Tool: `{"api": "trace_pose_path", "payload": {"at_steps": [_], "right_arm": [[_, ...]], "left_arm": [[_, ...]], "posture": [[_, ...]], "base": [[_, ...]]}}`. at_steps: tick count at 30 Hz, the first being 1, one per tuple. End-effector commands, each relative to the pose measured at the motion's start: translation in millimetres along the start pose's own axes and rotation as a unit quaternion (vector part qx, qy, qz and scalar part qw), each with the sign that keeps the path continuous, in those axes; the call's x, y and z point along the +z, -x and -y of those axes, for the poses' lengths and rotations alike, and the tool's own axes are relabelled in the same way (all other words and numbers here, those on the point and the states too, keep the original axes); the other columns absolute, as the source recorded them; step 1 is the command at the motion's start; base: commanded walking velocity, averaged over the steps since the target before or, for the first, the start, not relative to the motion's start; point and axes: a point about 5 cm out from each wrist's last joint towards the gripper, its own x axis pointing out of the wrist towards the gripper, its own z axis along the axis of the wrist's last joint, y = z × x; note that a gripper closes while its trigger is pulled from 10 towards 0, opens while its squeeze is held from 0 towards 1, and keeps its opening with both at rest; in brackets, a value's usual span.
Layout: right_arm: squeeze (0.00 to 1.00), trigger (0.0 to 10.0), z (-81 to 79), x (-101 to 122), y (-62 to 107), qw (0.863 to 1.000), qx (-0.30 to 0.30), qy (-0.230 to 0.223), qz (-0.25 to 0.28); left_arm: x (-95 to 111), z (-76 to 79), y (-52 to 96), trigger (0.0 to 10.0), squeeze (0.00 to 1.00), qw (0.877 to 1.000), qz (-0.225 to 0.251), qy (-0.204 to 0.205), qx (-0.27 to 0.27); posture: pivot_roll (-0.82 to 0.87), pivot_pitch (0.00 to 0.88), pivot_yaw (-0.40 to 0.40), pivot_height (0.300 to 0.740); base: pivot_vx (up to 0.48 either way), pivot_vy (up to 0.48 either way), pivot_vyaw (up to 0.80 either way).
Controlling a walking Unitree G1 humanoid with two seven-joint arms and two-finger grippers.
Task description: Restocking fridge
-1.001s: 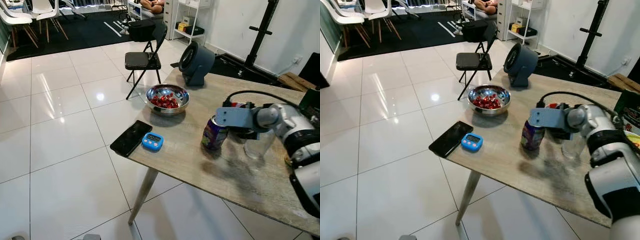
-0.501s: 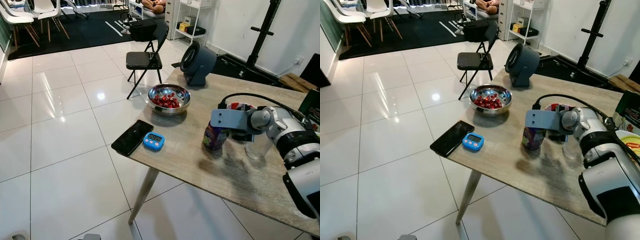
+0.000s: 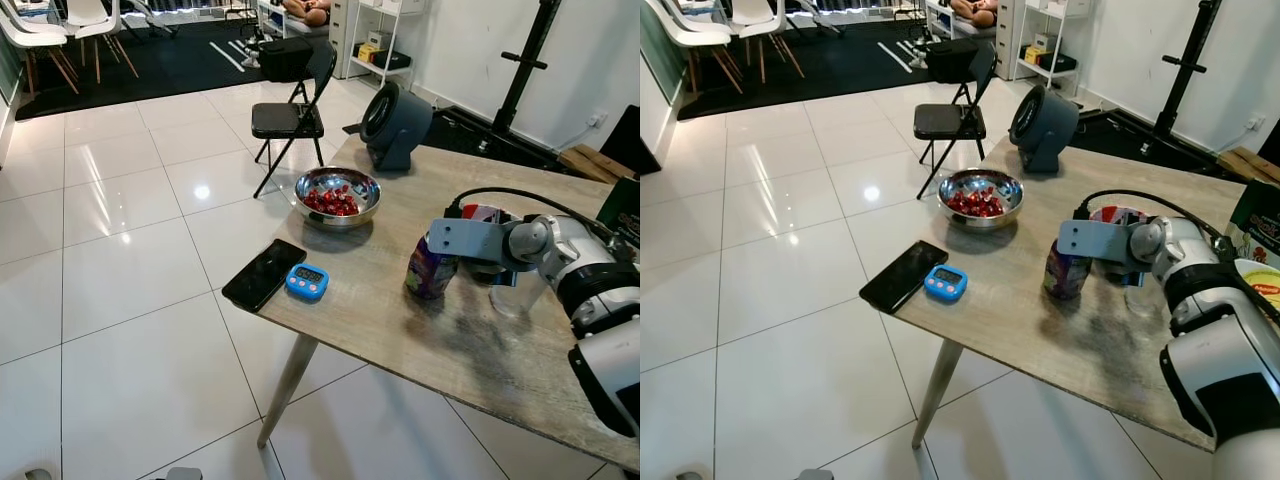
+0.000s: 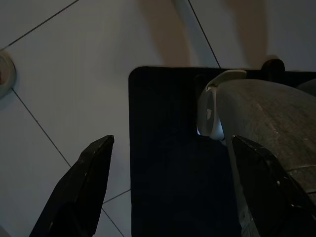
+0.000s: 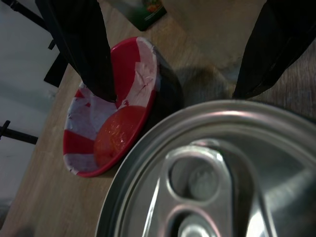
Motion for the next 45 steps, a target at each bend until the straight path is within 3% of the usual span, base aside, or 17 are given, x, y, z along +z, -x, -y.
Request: {"api": "trace_pose_path", "payload": {"at_steps": [1, 7, 8, 18, 19, 20, 23, 24, 25, 26, 27, 28, 29, 45], "right_arm": [[0.0, 10.0, -4.7, -8.8, -0.5, 1.0, 0.017, -0.018, -0.016], [0.0, 10.0, -3.6, -13.7, 1.5, 0.999, 0.024, -0.025, -0.031], [0.0, 8.8, -3.1, -15.0, 2.2, 0.999, 0.026, -0.027, -0.033], [0.0, 8.8, -3.1, -15.0, 2.2, 0.999, 0.026, -0.027, -0.033], [0.0, 4.4, -2.4, -16.1, 3.1, 0.999, 0.028, -0.028, -0.035], [0.0, 10.0, -1.4, -16.8, 4.0, 0.999, 0.027, -0.029, -0.035], [0.0, 10.0, -1.5, -17.7, 4.7, 0.998, 0.032, -0.031, -0.035], [0.0, 4.9, -2.3, -17.8, 4.5, 0.998, 0.036, -0.033, -0.035], [0.0, 4.9, -2.3, -17.8, 4.5, 0.998, 0.036, -0.033, -0.035], [0.0, 0.7, -2.9, -17.7, 4.2, 0.998, 0.038, -0.033, -0.034], [0.0, 0.0, -3.7, -17.2, 3.6, 0.998, 0.038, -0.034, -0.033], [0.0, 7.0, -3.9, -16.3, 3.0, 0.998, 0.035, -0.032, -0.032], [0.0, 10.0, -4.1, -15.6, 2.6, 0.998, 0.033, -0.034, -0.03], [0.0, 10.0, -6.1, -5.7, 0.9, 0.998, 0.051, -0.036, -0.001]], "left_arm": [[-13.2, 5.5, 1.2, 10.0, 0.0, 1.0, -0.024, -0.001, -0.011], [-13.8, 5.8, 1.3, 10.0, 0.0, 1.0, -0.025, 0.0, -0.011], [-13.9, 6.1, 1.3, 10.0, 0.0, 1.0, -0.025, 0.0, -0.011], [-13.9, 6.1, 1.3, 10.0, 0.0, 1.0, -0.025, 0.0, -0.011], [-13.9, 6.6, 1.1, 10.0, 0.0, 1.0, -0.025, 0.001, -0.012], [-14.0, 7.7, 0.9, 10.0, 0.0, 1.0, -0.025, 0.001, -0.012], [-14.6, 9.3, 0.7, 10.0, 0.0, 1.0, -0.027, 0.0, -0.014], [-14.6, 9.7, 0.6, 10.0, 0.0, 1.0, -0.027, 0.0, -0.014], [-14.6, 9.7, 0.6, 10.0, 0.0, 1.0, -0.027, 0.0, -0.014], [-14.6, 9.8, 0.6, 10.0, 0.0, 1.0, -0.027, 0.0, -0.014], [-14.5, 10.0, 0.5, 10.0, 0.0, 1.0, -0.027, -0.001, -0.014], [-14.2, 9.9, 0.5, 10.0, 0.0, 1.0, -0.027, -0.001, -0.014], [-14.0, 9.9, 0.4, 10.0, 0.0, 1.0, -0.027, -0.001, -0.014], [-14.8, 11.2, 0.3, 10.0, 0.0, 1.0, -0.027, 0.003, -0.013]], "posture": [[0.0, 0.108, -0.015, 0.74], [0.0, 0.107, -0.018, 0.74], [0.0, 0.107, -0.019, 0.74], [0.0, 0.107, -0.019, 0.74], [0.0, 0.107, -0.02, 0.74], [-0.01, 0.107, -0.019, 0.74], [-0.01, 0.107, -0.018, 0.74], [-0.01, 0.107, -0.019, 0.74], [-0.01, 0.107, -0.019, 0.74], [-0.01, 0.107, -0.019, 0.74], [-0.01, 0.105, -0.018, 0.74], [-0.01, 0.106, -0.018, 0.74], [-0.01, 0.106, -0.018, 0.74], [0.0, 0.1, -0.03, 0.74]], "base": [[0.0, 0.0, 0.0], [0.0, 0.0, 0.0], [0.0, 0.0, 0.0], [0.0, 0.0, 0.0], [0.0, 0.0, 0.0], [0.0, 0.0, 0.0], [0.0, 0.0, 0.0], [0.0, 0.0, 0.0], [0.0, 0.0, 0.0], [0.0, 0.0, 0.0], [0.0, 0.0, 0.0], [0.0, 0.0, 0.0], [0.0, 0.0, 0.0], [0.0, 0.0, 0.0]]}}
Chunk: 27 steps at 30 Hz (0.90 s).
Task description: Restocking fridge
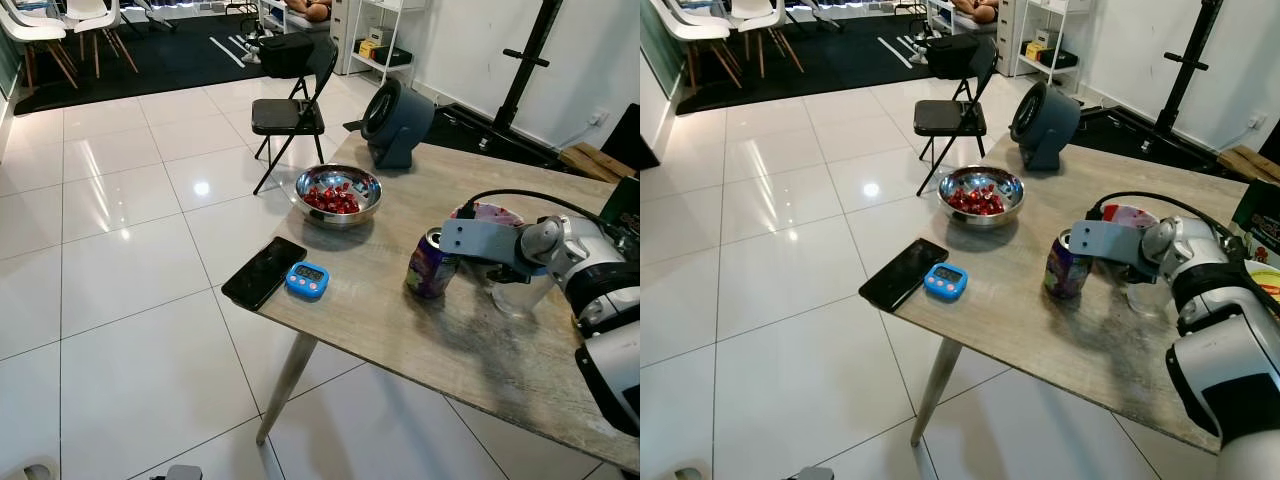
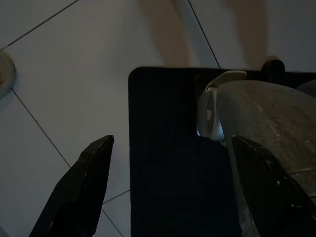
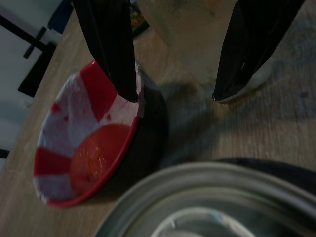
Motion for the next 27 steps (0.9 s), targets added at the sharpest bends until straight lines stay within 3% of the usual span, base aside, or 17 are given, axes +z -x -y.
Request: {"api": "trace_pose_path", "payload": {"at_steps": [1, 2, 4, 6, 10, 11, 24, 25, 26, 27], "right_arm": [[0.0, 8.4, -6.2, 5.1, -3.3, 1.0, 0.024, -0.003, 0.019], [0.0, 4.1, -6.6, 6.4, -3.4, 0.999, 0.028, 0.0, 0.022], [0.0, 0.0, -6.6, 8.7, -3.3, 0.999, 0.03, 0.002, 0.029], [0.0, 0.0, -6.5, 9.4, -3.2, 0.999, 0.031, 0.003, 0.031], [0.0, 0.6, -5.7, 11.9, -2.9, 0.999, 0.03, 0.004, 0.037], [0.0, 10.0, -5.1, 12.3, -2.8, 0.999, 0.026, 0.005, 0.038], [0.0, 10.0, -1.0, 16.5, -0.4, 0.998, 0.009, 0.002, 0.061], [0.14, 10.0, 0.6, 18.1, 0.4, 0.998, 0.004, -0.001, 0.067], [0.84, 10.0, 2.6, 20.2, 1.4, 0.997, -0.003, -0.004, 0.075], [0.84, 10.0, 3.1, 20.8, 1.6, 0.997, -0.005, -0.005, 0.078]], "left_arm": [[-15.2, 10.2, 0.7, 10.0, 0.0, 1.0, -0.028, 0.004, -0.015], [-15.4, 10.1, 0.7, 10.0, 0.0, 1.0, -0.028, 0.004, -0.014], [-15.3, 9.7, 0.8, 10.0, 0.0, 1.0, -0.027, 0.004, -0.014], [-15.2, 9.6, 0.8, 10.0, 0.0, 1.0, -0.027, 0.005, -0.013], [-14.3, 9.3, 0.7, 10.0, 0.0, 1.0, -0.025, 0.004, -0.014], [-14.1, 9.3, 0.7, 10.0, 0.0, 1.0, -0.025, 0.003, -0.014], [-14.1, 7.6, 1.0, 10.0, 0.0, 1.0, -0.028, -0.005, -0.015], [-13.9, 7.6, 0.9, 10.0, 0.0, 1.0, -0.027, -0.005, -0.015], [-13.6, 7.8, 0.8, 10.0, 0.0, 1.0, -0.027, -0.005, -0.015], [-13.5, 7.9, 0.8, 10.0, 0.0, 1.0, -0.026, -0.005, -0.016]], "posture": [[0.0, 0.098, -0.03, 0.74], [0.0, 0.098, -0.03, 0.74], [0.0, 0.097, -0.031, 0.74], [0.0, 0.097, -0.031, 0.74], [-0.01, 0.096, -0.03, 0.74], [-0.01, 0.096, -0.03, 0.74], [-0.01, 0.088, -0.022, 0.74], [-0.01, 0.09, -0.022, 0.74], [-0.01, 0.093, -0.023, 0.74], [-0.01, 0.094, -0.023, 0.74]], "base": [[0.0, 0.0, 0.0], [0.0, 0.0, 0.0], [0.0, 0.0, 0.0], [0.0, 0.0, 0.0], [0.0, 0.0, 0.0], [0.0, 0.0, 0.0], [0.0, 0.0, 0.0], [0.0, 0.0, 0.0], [0.0, 0.0, 0.0], [0.0, 0.0, 0.0]]}}
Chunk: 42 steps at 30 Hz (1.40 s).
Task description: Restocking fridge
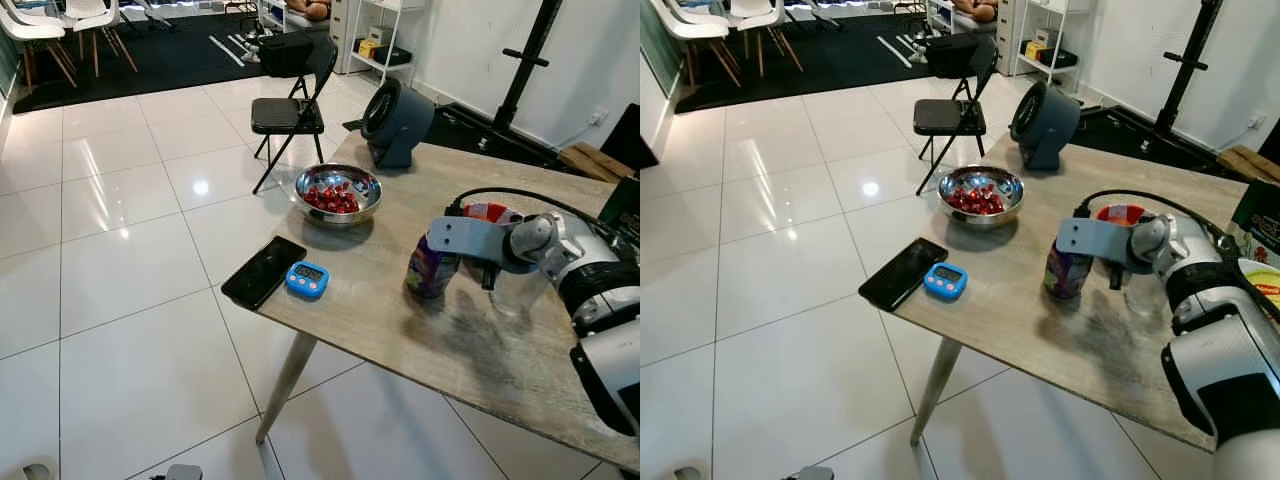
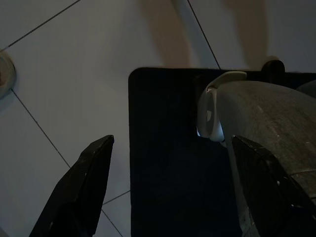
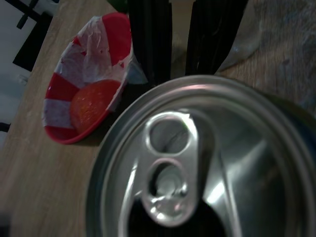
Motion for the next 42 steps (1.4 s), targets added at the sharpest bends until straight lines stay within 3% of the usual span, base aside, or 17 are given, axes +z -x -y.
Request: {"api": "trace_pose_path", "payload": {"at_steps": [1, 2, 3, 20, 21, 23, 24, 33, 38, 42], "right_arm": [[0.84, 10.0, 2.4, 5.5, 0.6, 1.0, -0.009, -0.007, 0.022], [0.84, 10.0, 2.4, 5.5, 0.6, 1.0, -0.009, -0.007, 0.022], [1.0, 10.0, 2.7, 6.4, 0.3, 1.0, -0.013, -0.009, 0.024], [0.99, 10.0, 5.0, 7.9, -4.3, 0.998, -0.06, 0.004, -0.009], [0.3, 10.0, 5.0, 7.5, -4.3, 0.998, -0.059, 0.007, -0.014], [0.3, 10.0, 5.0, 7.0, -4.2, 0.998, -0.058, 0.009, -0.017], [0.0, 10.0, 6.3, 6.1, -3.4, 0.998, -0.061, 0.008, -0.023], [0.0, 10.0, 21.6, -9.5, 10.5, 0.993, -0.095, -0.015, -0.064], [0.0, 10.0, 20.6, -14.6, 11.6, 0.993, -0.087, -0.02, -0.075], [0.0, 10.0, 11.2, -20.7, 8.1, 0.995, -0.045, -0.035, -0.085]], "left_arm": [[-13.8, 8.1, 0.8, 10.0, 0.0, 1.0, -0.027, -0.004, -0.016], [-13.8, 8.1, 0.8, 10.0, 0.0, 1.0, -0.027, -0.004, -0.016], [-13.7, 8.4, 0.8, 10.0, 0.0, 1.0, -0.026, -0.004, -0.016], [-24.2, 10.0, 3.0, 10.0, 0.0, 0.999, -0.035, 0.005, -0.015], [-25.6, 10.0, 3.4, 10.0, 0.0, 0.999, -0.036, 0.006, -0.015], [-26.6, 10.0, 3.7, 10.0, 0.0, 0.999, -0.037, 0.007, -0.015], [-28.2, 10.1, 4.1, 10.0, 0.0, 0.999, -0.038, 0.007, -0.015], [-37.9, 9.8, 7.1, 10.0, 0.0, 0.999, -0.045, 0.007, -0.017], [-39.8, 8.9, 7.8, 10.0, 0.0, 0.999, -0.047, 0.005, -0.017], [-42.0, 7.2, 9.0, 10.0, 0.0, 0.999, -0.048, 0.001, -0.018]], "posture": [[-0.01, 0.094, -0.023, 0.74], [-0.01, 0.094, -0.023, 0.74], [-0.01, 0.095, -0.024, 0.74], [0.01, 0.132, -0.04, 0.74], [0.02, 0.138, -0.043, 0.74], [0.02, 0.14, -0.043, 0.74], [0.02, 0.146, -0.045, 0.74], [0.02, 0.173, -0.043, 0.74], [0.02, 0.182, -0.039, 0.74], [0.02, 0.197, -0.033, 0.74]], "base": [[0.0, 0.0, 0.0], [0.0, 0.0, 0.0], [0.0, 0.0, 0.0], [0.0, 0.0, 0.0], [0.0, 0.0, 0.0], [0.0, 0.0, 0.0], [0.0, 0.0, 0.0], [0.0, 0.0, 0.0], [0.0, 0.0, 0.0], [0.0, 0.0, 0.0]]}}
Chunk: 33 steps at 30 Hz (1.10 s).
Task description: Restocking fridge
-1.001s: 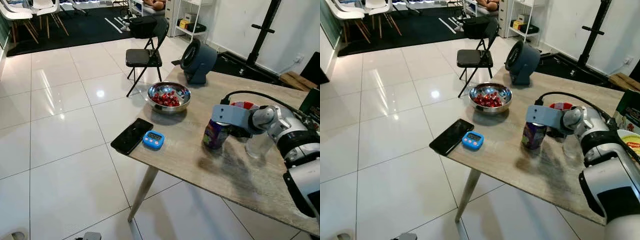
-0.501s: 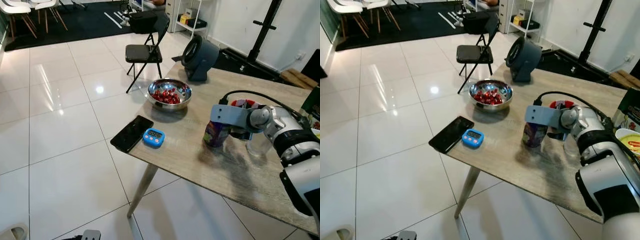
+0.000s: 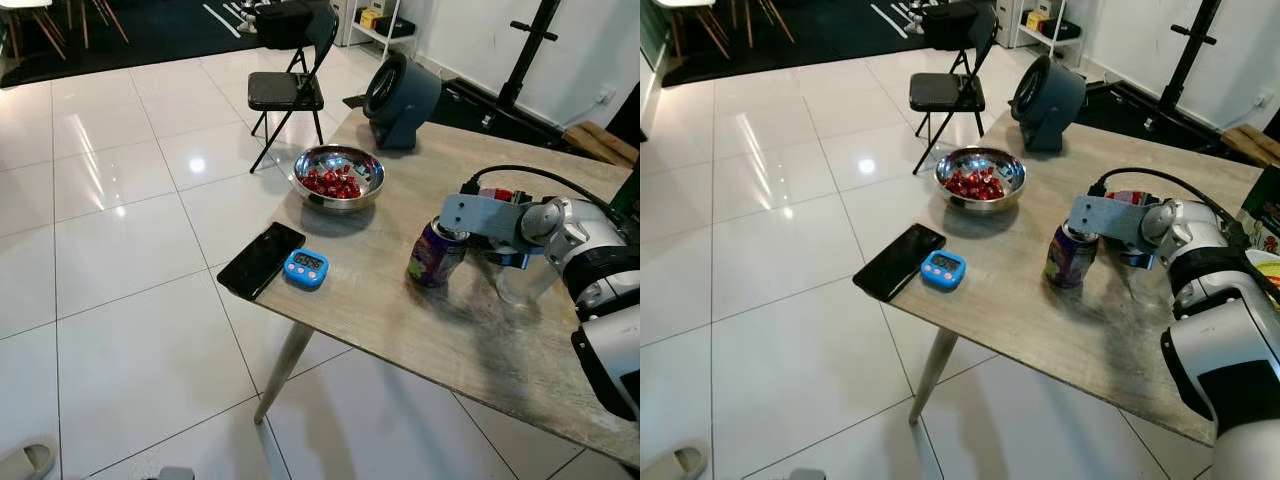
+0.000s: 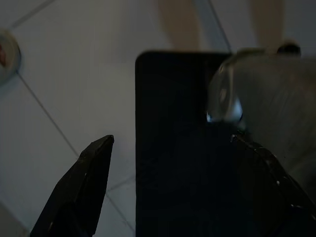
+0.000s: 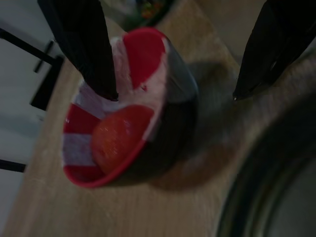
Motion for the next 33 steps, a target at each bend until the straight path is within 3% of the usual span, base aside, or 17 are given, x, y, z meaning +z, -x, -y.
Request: {"api": "trace_pose_path", "payload": {"at_steps": [1, 7, 8, 9, 11, 12, 23, 33], "right_arm": [[0.0, 10.0, -9.3, -10.0, -3.2, 0.999, 0.029, -0.007, -0.018], [0.0, 9.9, -16.4, -10.1, -6.5, 0.999, 0.045, -0.017, -0.019], [0.0, 4.9, -17.0, -10.0, -6.9, 0.999, 0.046, -0.02, -0.019], [0.0, 4.9, -17.0, -10.0, -6.9, 0.999, 0.046, -0.02, -0.019], [0.0, 0.9, -17.4, -9.6, -7.1, 0.998, 0.047, -0.023, -0.019], [0.0, 0.0, -17.0, -9.4, -6.9, 0.999, 0.046, -0.023, -0.018], [0.0, 0.0, -11.6, -6.8, -4.8, 0.999, 0.031, -0.034, -0.004], [0.0, 0.0, -3.3, 3.7, -0.4, 0.998, 0.019, -0.034, 0.041]], "left_arm": [[-20.5, 13.0, 2.0, 10.0, 0.0, 0.999, -0.04, -0.004, -0.029], [-23.4, 12.2, 3.1, 10.0, 0.0, 0.999, -0.043, -0.009, -0.031], [-23.9, 12.2, 3.2, 10.0, 0.0, 0.999, -0.043, -0.01, -0.032], [-23.9, 12.2, 3.2, 10.0, 0.0, 0.999, -0.043, -0.01, -0.032], [-24.5, 12.0, 3.5, 10.0, 0.0, 0.998, -0.044, -0.011, -0.032], [-24.6, 11.9, 3.5, 10.0, 0.0, 0.998, -0.044, -0.011, -0.032], [-22.0, 11.4, 2.9, 10.0, 0.0, 0.998, -0.042, -0.017, -0.034], [-14.6, 11.8, 0.6, 10.0, 0.0, 0.998, -0.038, -0.025, -0.035]], "posture": [[0.02, 0.197, -0.033, 0.74], [0.01, 0.209, -0.027, 0.74], [0.01, 0.209, -0.026, 0.74], [0.01, 0.209, -0.026, 0.74], [0.01, 0.207, -0.025, 0.74], [0.01, 0.206, -0.024, 0.74], [0.01, 0.194, -0.015, 0.74], [0.0, 0.166, -0.005, 0.74]], "base": [[0.0, 0.0, 0.0], [0.0, 0.0, 0.0], [0.0, 0.0, 0.0], [0.0, 0.0, 0.0], [0.0, 0.0, 0.0], [0.0, 0.0, 0.0], [0.0, 0.0, 0.0], [0.0, 0.0, 0.0]]}}
